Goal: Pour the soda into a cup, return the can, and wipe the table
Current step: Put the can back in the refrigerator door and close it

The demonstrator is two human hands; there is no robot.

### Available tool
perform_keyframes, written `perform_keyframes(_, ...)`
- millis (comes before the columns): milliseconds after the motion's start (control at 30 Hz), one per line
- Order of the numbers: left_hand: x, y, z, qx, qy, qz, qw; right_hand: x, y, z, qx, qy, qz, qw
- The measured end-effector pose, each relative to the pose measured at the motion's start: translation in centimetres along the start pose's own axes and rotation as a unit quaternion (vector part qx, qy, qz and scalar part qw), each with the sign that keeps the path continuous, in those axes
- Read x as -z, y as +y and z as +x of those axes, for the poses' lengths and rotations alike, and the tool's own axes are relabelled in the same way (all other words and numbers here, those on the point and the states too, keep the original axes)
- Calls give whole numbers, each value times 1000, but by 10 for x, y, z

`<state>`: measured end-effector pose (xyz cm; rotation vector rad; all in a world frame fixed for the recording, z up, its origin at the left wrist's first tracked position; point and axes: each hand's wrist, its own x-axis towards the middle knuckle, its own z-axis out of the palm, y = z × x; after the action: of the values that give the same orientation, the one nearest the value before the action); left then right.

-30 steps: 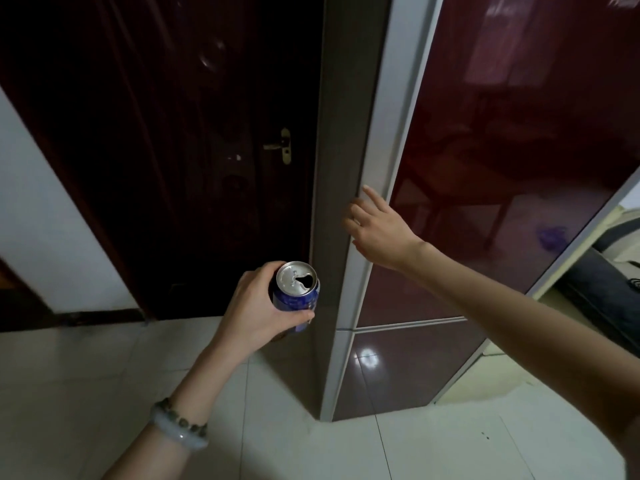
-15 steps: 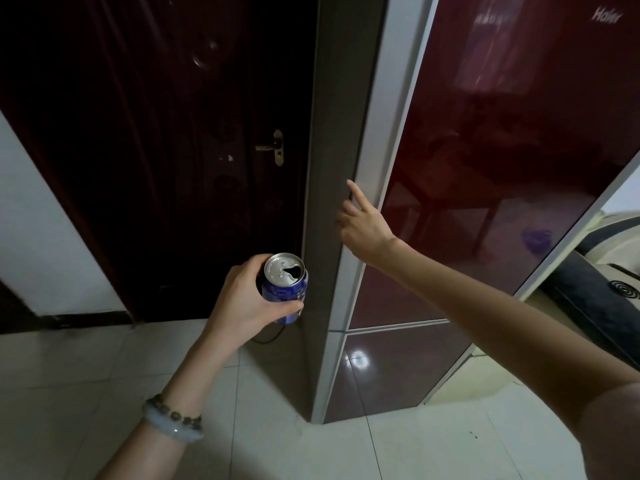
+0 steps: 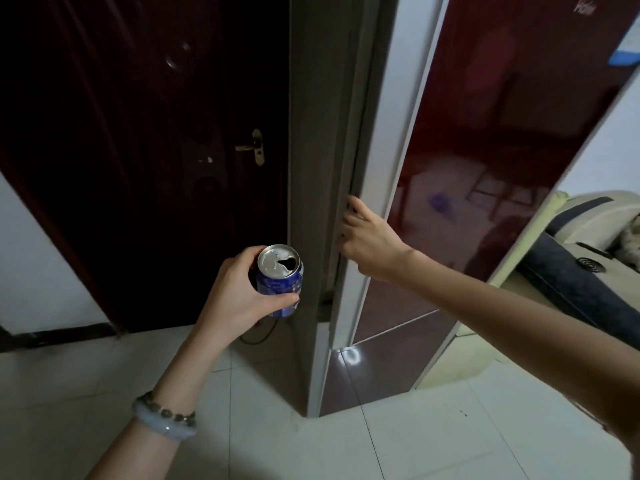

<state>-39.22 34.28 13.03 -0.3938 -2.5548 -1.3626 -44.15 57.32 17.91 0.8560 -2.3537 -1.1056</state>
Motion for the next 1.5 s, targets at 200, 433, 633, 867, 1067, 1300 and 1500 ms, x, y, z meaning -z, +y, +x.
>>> perform_keyframes(200, -20, 16, -13, -45, -50, -7, 998, 8, -12, -68, -13, 66, 46, 997)
perform_keyframes(433, -56, 43, -38, -82, -104, -13, 991, 19, -31, -148, -77, 175, 128, 973)
perform_keyframes(633, -88, 67, -61, -103, -142, -44, 984, 25, -40, -220, -115, 143, 121, 976)
perform_keyframes(867, -131, 111, -97, -122, -196, -82, 970, 39, -45, -310, -186, 120, 116, 968)
perform_keyframes(1067, -163, 139, -128, -128, -235, -90, 959, 43, -51, -385, -285, 60, 125, 949)
perform_keyframes(1300, -201, 173, -150, -151, -274, -74, 947, 45, -62, -440, -445, -45, 172, 877)
perform_keyframes(1500, -236, 198, -144, -178, -303, -84, 933, 30, -57, -465, -540, -108, 262, 792)
